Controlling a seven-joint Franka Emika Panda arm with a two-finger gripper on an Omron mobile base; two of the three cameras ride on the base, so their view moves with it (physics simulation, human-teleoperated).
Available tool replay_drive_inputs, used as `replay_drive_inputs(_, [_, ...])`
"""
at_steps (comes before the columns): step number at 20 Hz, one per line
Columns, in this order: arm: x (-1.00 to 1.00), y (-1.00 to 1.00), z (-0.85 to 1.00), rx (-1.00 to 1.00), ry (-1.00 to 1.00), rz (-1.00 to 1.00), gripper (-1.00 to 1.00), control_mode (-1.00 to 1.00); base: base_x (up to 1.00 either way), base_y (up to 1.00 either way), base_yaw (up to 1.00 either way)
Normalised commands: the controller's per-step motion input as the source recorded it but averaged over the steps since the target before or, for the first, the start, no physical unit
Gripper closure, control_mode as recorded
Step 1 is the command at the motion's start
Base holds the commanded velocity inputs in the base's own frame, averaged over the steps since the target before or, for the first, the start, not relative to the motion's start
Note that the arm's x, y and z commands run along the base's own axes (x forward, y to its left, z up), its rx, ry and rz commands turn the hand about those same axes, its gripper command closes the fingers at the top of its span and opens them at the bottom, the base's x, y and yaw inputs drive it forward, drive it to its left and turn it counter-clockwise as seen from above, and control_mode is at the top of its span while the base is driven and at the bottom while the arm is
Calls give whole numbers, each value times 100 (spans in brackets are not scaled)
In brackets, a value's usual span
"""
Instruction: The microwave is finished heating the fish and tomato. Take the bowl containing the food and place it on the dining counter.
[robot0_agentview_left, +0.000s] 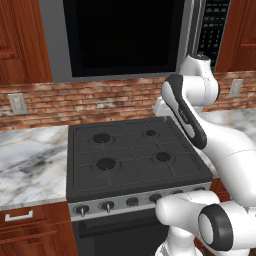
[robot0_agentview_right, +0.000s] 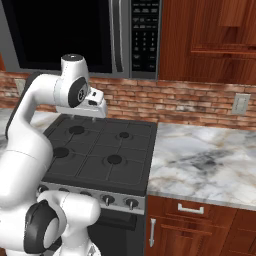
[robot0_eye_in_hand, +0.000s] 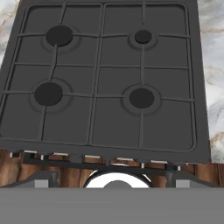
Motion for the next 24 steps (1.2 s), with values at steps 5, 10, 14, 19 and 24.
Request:
replay_drive_inputs(5, [-3,0,0,0,-6,0,-100,-100,0,0,0])
replay_drive_inputs(10, [0,0,0,0,0,0,-100,-100,0,0,0])
replay_drive_inputs(14, [0,0,0,0,0,0,-100,-100,0,0,0])
replay_drive_inputs(19, [-23,0,0,0,-12,0,-100,-100,0,0,0])
replay_drive_inputs(24, [-46,-3,18,0,-39,0,-100,-100,0,0,0])
